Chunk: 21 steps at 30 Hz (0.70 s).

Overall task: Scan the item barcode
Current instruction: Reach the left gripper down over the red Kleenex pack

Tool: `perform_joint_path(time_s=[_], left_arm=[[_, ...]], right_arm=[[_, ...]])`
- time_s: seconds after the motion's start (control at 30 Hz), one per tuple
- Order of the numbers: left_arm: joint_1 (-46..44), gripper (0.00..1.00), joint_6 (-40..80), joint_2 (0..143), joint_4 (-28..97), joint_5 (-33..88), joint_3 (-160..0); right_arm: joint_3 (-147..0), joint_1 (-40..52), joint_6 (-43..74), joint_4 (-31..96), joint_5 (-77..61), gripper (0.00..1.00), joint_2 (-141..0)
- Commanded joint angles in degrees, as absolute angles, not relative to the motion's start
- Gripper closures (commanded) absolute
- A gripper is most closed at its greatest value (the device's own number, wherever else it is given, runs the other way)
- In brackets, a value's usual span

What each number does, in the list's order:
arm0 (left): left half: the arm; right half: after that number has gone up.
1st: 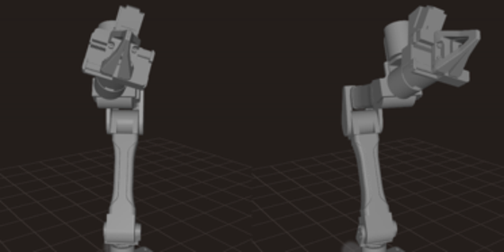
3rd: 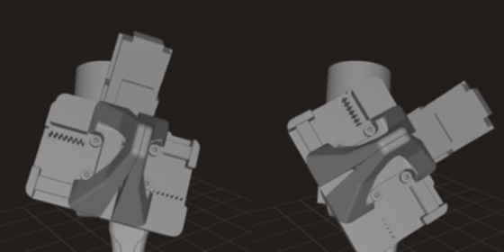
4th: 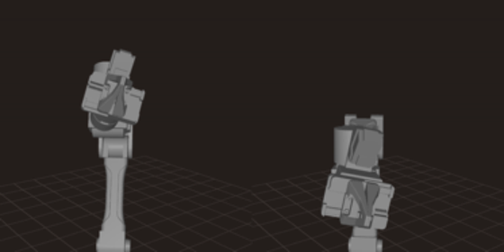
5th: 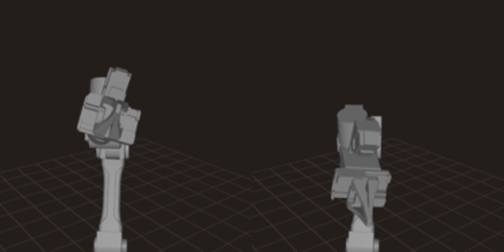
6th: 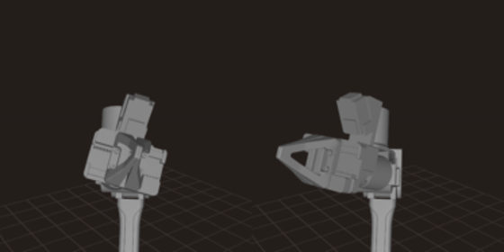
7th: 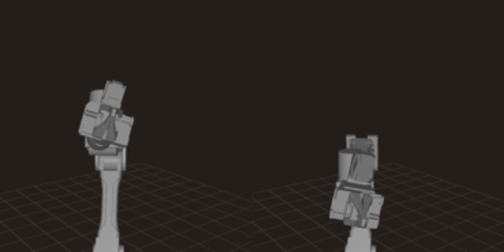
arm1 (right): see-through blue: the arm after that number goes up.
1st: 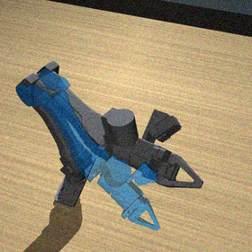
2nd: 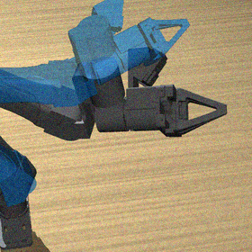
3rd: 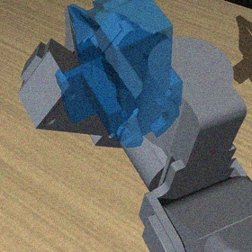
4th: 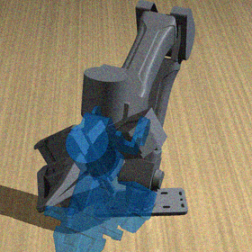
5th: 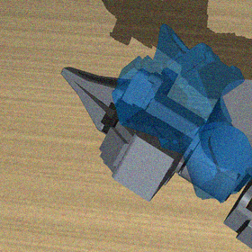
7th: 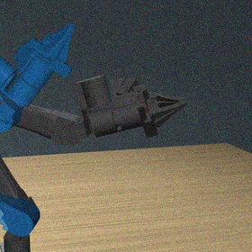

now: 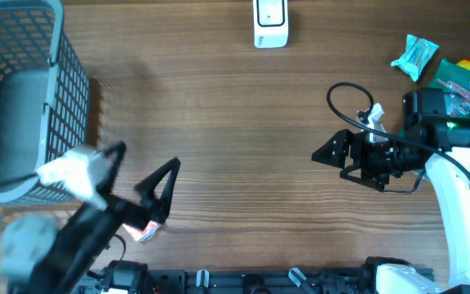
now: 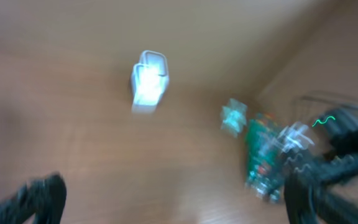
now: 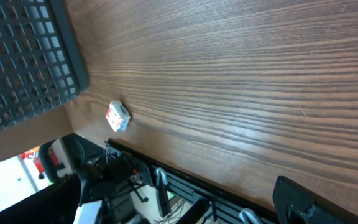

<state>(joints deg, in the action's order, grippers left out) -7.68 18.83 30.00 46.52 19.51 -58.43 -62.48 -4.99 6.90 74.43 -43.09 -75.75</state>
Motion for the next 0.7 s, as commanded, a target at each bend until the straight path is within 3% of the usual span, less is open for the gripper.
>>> perform_joint_path(time_s=[0.0, 0.13, 0.27, 0.43, 0.67], left_arm=[[-7.27, 0.00, 32.64, 40.23, 60.40, -0.34, -58.08], [-7.27, 0.00, 44.75, 50.50, 70.46, -5.63, -57.91], [-7.29, 0.00, 49.52, 55.81, 71.64, -4.99, -54.37], [-7.27, 0.00, 56.25, 54.19, 66.78, -1.50, -41.15], [-7.27, 0.00, 56.47, 51.96, 52.40, 3.36, -29.02]], right_arm=[[-62.11, -4.67, 7.51, 73.87, -43.75, 0.01, -75.11], [-62.11, -4.67, 7.51, 73.30, -43.75, 0.01, -75.11], [-62.11, -4.67, 7.49, 73.30, -43.33, 0.01, -75.11], [-62.11, -4.67, 7.49, 73.17, -39.68, 0.01, -75.11], [-62.11, -4.67, 7.53, 72.77, -39.24, 0.01, -75.11]])
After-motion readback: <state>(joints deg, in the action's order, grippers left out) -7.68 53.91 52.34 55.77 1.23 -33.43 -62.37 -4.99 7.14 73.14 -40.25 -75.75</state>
